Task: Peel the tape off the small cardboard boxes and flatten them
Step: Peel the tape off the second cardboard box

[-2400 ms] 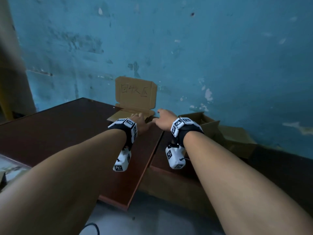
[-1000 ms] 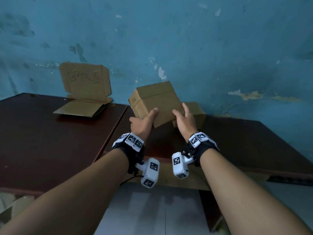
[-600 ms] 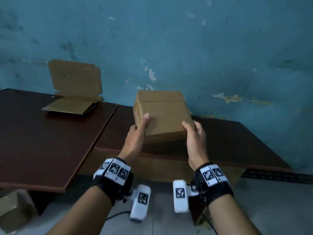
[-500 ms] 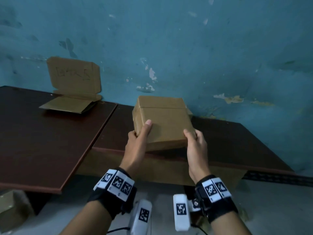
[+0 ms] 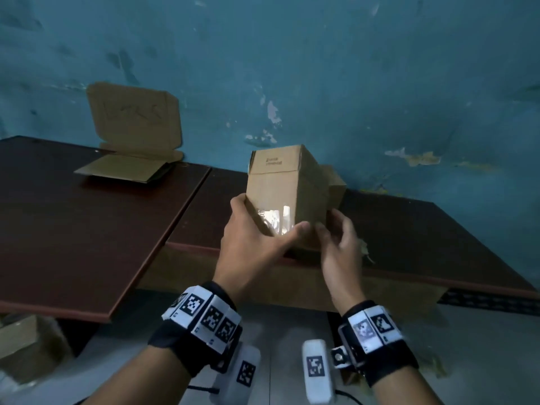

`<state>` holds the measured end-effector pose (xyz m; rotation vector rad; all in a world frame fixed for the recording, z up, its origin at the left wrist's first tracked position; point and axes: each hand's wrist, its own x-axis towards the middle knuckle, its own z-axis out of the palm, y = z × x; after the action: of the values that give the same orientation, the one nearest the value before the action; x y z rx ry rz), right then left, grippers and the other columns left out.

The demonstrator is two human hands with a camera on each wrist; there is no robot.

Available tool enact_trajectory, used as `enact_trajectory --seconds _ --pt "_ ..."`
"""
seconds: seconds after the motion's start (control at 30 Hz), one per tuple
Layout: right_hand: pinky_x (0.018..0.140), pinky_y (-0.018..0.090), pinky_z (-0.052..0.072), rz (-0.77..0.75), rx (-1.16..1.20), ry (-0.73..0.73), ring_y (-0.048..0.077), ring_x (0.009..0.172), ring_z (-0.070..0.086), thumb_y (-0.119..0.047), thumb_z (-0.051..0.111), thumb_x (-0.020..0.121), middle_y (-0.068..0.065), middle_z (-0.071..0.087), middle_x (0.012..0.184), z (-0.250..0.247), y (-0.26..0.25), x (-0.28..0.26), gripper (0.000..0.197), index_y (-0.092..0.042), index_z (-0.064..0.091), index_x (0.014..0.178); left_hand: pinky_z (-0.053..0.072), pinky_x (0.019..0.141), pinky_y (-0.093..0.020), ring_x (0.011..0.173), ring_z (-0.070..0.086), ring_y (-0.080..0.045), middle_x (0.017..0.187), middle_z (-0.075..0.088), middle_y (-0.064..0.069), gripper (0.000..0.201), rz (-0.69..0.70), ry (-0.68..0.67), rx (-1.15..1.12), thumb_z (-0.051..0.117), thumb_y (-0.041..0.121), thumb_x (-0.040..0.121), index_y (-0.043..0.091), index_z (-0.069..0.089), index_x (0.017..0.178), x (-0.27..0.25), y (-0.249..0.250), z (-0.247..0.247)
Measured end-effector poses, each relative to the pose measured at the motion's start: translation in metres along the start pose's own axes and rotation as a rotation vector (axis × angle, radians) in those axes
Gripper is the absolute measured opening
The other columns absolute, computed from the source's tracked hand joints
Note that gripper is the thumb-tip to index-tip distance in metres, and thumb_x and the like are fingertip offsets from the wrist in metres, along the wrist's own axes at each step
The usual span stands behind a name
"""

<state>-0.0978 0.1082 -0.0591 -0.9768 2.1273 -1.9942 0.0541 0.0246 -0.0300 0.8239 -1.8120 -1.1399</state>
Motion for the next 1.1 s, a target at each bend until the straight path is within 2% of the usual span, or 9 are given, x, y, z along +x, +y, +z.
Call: enact_trajectory --seconds 0.07,0.17,0.27,0.47,0.63,0.77,0.9,0.97,1.1 --pt "0.100 0.011 0.046 -0.091 0.021 -0.005 0.001 0.124 0.056 -0.025 0.064 0.106 -0.008 0.059 0.139 0.006 -0.008 -0.008 0.035 -0.027 0.062 0.140 0.051 0.110 -0.045 0.135 0.053 -0.013 0.149 0.053 0.008 0.119 0.063 0.048 0.112 0.088 0.077 0.061 0.027 0.030 0.153 -0.004 -0.001 0.006" --pt "0.108 0.027 0.051 -0.095 0.206 -0.024 0.001 0.128 0.061 -0.019 0.055 0.110 -0.010 0.068 0.137 0.012 -0.021 -0.013 0.030 -0.022 0.067 0.138 0.050 0.110 -0.043 0.140 0.050 -0.013 0.156 0.048 0.008 0.122 0.121 0.082 0.158 0.083 0.082 0.064 0.026 0.029 0.158 -0.006 0.002 0.010" --pt "0.112 0.031 0.050 -0.054 0.352 -0.062 0.005 0.129 0.064 -0.026 0.057 0.110 -0.006 0.071 0.137 0.010 -0.029 -0.011 0.038 -0.014 0.063 0.145 0.049 0.115 -0.045 0.142 0.051 -0.010 0.156 0.052 0.008 0.107 0.171 0.066 0.064 0.074 0.079 0.078 0.027 0.032 0.161 0.002 -0.004 0.011" --pt "0.115 0.042 0.051 -0.105 0.306 -0.091 0.009 0.134 0.063 -0.021 0.069 0.104 -0.003 0.067 0.144 0.009 -0.033 -0.009 0.052 -0.016 0.055 0.154 0.046 0.121 -0.044 0.147 0.047 -0.009 0.162 0.046 0.005 0.078 0.227 0.027 -0.092 0.067 0.034 0.105 0.025 0.024 0.170 0.006 -0.010 0.020" --pt "0.113 0.036 0.053 -0.162 0.258 -0.064 0.004 0.133 0.062 -0.028 0.066 0.107 -0.007 0.066 0.145 0.012 -0.031 -0.007 0.051 -0.019 0.053 0.156 0.053 0.110 -0.048 0.129 0.060 -0.018 0.144 0.060 0.003 0.045 0.336 0.108 -0.159 0.061 0.015 0.107 0.031 0.054 0.148 0.005 -0.008 0.028" --pt "0.113 0.037 0.053 -0.175 0.210 -0.051 0.002 0.133 0.060 -0.035 0.066 0.106 -0.008 0.064 0.147 0.013 -0.026 -0.004 0.055 -0.020 0.051 0.157 0.060 0.095 -0.054 0.113 0.069 -0.019 0.125 0.069 0.008 0.023 0.294 0.138 -0.266 0.061 0.014 0.108 0.031 0.065 0.123 0.006 -0.006 0.033" --pt "0.114 0.040 0.052 -0.168 0.186 -0.057 0.004 0.135 0.060 -0.037 0.066 0.105 -0.006 0.064 0.148 0.014 -0.022 0.000 0.056 -0.020 0.052 0.156 0.063 0.084 -0.041 0.097 0.072 -0.012 0.108 0.071 0.010 0.012 0.229 0.167 -0.334 0.065 0.013 0.107 0.022 0.064 0.115 0.009 -0.004 0.035" --pt "0.113 0.041 0.053 -0.160 0.190 -0.065 0.005 0.133 0.062 -0.037 0.066 0.104 -0.006 0.065 0.146 0.013 -0.021 0.001 0.056 -0.020 0.053 0.156 0.059 0.085 -0.026 0.099 0.071 -0.003 0.110 0.070 0.010 0.012 0.208 0.181 -0.365 0.066 0.009 0.105 0.017 0.064 0.114 0.012 -0.004 0.035" --pt "0.113 0.041 0.052 -0.153 0.196 -0.078 0.005 0.132 0.062 -0.037 0.067 0.104 -0.007 0.066 0.145 0.011 -0.020 0.001 0.055 -0.020 0.054 0.155 0.059 0.095 -0.030 0.106 0.071 -0.006 0.111 0.070 0.011 0.016 0.188 0.183 -0.379 0.069 0.009 0.103 0.021 0.064 0.111 0.016 -0.007 0.034"
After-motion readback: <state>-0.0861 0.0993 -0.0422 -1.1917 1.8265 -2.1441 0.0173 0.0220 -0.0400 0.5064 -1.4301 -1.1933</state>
